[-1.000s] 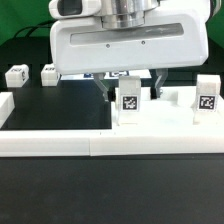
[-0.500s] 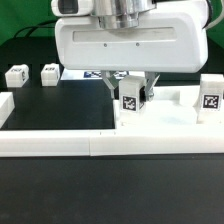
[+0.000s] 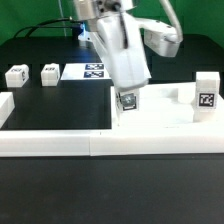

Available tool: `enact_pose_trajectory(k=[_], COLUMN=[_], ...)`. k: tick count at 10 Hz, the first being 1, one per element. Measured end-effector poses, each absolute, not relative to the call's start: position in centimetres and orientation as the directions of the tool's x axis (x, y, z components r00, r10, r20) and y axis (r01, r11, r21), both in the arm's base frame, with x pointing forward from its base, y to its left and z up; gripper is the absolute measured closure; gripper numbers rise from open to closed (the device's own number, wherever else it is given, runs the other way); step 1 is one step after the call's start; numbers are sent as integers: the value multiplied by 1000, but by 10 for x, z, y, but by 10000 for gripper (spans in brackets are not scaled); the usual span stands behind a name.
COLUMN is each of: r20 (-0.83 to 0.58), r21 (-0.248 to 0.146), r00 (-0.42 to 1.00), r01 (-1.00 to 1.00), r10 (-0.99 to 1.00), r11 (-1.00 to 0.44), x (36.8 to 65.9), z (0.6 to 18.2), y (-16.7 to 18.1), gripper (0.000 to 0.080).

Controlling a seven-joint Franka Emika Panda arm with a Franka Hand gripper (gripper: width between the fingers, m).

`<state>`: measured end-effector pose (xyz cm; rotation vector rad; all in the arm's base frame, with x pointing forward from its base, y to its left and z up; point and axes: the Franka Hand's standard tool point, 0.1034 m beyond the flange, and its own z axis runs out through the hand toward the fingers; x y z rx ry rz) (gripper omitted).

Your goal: Assemble square table

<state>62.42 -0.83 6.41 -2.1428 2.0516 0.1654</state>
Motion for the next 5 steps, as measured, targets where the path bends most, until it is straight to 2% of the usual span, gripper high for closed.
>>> enact_pose_trajectory(k=[1,2,3,4,5], r20=[-199,-196,-183,-140,-119], r21=[-37,-40,-57,-89,-107], r00=[3,20,112,321,501], r01=[-999,-999,-993,-946,-865], r10=[-980,-980,-977,-937,-857], r11=[4,-12,-103,-311,-491], x=[624,624,624,623,619], z=[64,64,64,63,60], y=[-8,-8,-7,0,9], gripper=[508,508,425,245,245])
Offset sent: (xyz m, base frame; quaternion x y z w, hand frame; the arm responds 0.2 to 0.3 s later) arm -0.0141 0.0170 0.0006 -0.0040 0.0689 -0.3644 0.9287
